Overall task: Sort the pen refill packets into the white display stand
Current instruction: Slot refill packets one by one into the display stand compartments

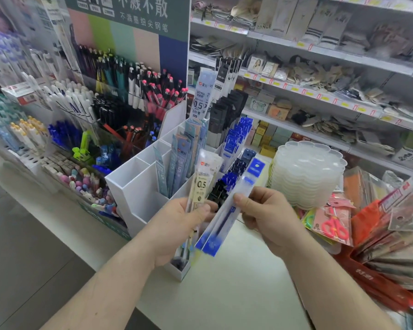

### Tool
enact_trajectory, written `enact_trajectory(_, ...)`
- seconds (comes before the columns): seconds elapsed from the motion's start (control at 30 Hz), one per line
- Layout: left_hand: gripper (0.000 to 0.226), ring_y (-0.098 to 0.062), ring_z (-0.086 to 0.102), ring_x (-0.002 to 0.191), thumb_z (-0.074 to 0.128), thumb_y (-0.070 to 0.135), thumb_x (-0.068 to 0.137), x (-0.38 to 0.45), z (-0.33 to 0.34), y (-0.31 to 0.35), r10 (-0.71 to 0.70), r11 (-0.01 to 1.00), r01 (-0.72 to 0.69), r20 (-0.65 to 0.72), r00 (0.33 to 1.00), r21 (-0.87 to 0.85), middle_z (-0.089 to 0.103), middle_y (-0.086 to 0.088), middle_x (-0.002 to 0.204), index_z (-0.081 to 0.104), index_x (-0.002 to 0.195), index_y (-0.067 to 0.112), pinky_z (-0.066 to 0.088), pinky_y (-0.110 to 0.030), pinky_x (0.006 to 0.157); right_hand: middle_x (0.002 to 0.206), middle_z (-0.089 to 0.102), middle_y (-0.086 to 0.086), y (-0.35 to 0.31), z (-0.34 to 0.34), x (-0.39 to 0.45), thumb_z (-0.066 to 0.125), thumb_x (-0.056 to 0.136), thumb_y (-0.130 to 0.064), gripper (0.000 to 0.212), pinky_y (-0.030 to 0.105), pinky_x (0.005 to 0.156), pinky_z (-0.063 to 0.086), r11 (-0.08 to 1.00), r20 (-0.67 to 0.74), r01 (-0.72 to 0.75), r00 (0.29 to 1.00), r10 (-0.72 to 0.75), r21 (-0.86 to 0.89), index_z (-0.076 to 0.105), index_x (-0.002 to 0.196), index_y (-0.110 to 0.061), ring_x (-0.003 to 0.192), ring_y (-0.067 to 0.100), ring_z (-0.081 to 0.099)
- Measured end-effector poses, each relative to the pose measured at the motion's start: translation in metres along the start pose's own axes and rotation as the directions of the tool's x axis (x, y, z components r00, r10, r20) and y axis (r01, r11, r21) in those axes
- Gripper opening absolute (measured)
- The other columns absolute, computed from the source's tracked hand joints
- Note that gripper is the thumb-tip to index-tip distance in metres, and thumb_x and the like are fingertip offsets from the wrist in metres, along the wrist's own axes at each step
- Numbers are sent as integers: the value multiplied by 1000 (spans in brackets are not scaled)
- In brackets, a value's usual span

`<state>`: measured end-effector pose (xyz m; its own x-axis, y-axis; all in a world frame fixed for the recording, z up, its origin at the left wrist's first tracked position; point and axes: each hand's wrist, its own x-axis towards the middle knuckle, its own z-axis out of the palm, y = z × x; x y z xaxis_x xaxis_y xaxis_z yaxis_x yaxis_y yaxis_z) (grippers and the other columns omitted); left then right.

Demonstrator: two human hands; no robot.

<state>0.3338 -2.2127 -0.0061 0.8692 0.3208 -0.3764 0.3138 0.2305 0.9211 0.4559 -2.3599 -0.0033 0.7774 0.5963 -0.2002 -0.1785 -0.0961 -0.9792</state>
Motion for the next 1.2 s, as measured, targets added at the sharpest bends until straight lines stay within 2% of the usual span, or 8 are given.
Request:
enact_trajectory(0.17,17,-24,74,75,50,15,102,9,-5,3,85,988,-114,-247,965,-107,77,-8,95,66,104,10,59,-32,63,67,54,7,-18,-32,26,63,94,-10,13,25,51,35,994,-264,87,962,-67,62,65,82,-6,45,9,45)
enact_trajectory(0.33,16,-20,72,67,49,14,102,10,10,0,97,984,-125,-208,973,-130,77,-7,89,63,107,8,60,-31,62,72,65,7,-25,-27,61,67,93,-16,11,28,60,45,972,-395,167,892,-220,-164,70,83,-12,57,11,57)
enact_trajectory(0.43,16,-17,71,64,49,13,102,12,15,2,97,982,-125,-192,976,-140,77,-7,86,62,108,6,58,-31,61,66,67,3,-16,-17,87,71,92,-21,13,24,57,46,932,-392,186,868,-304,-311,72,79,-18,54,6,58)
enact_trajectory(0.57,17,-19,71,66,49,13,103,13,15,5,105,983,-130,-182,978,-131,77,-9,88,63,109,7,58,-32,62,78,72,15,0,-11,110,71,91,-26,18,41,72,52,869,-368,186,851,-376,-458,76,79,-13,70,30,63)
enact_trajectory(0.67,16,-19,70,64,49,12,103,12,15,4,104,982,-131,-185,977,-137,76,-9,86,63,109,5,58,-31,61,73,70,11,7,-9,120,69,93,-32,25,47,74,53,796,-319,201,839,-441,-571,77,85,-9,73,32,63)
enact_trajectory(0.83,16,-17,72,68,51,13,102,11,14,-1,90,988,-110,-173,981,-111,77,-8,90,65,107,9,59,-29,61,62,56,-3,5,-3,133,65,95,-34,28,39,69,48,723,-248,226,838,-487,-653,73,79,-13,66,21,51)
enact_trajectory(1.0,17,-19,72,72,51,15,102,10,8,-2,80,989,-101,-186,979,-105,77,-6,91,66,108,11,59,-32,65,67,60,-6,2,-1,128,63,96,-32,24,30,64,43,720,-267,245,813,-518,-649,69,78,-17,68,18,55)
enact_trajectory(1.2,18,-18,72,71,51,15,102,9,9,-3,80,989,-102,-187,979,-110,77,-7,91,66,110,9,59,-32,65,72,68,-1,11,5,131,65,94,-36,28,33,68,51,718,-210,113,915,-344,-687,72,81,-13,74,21,64)
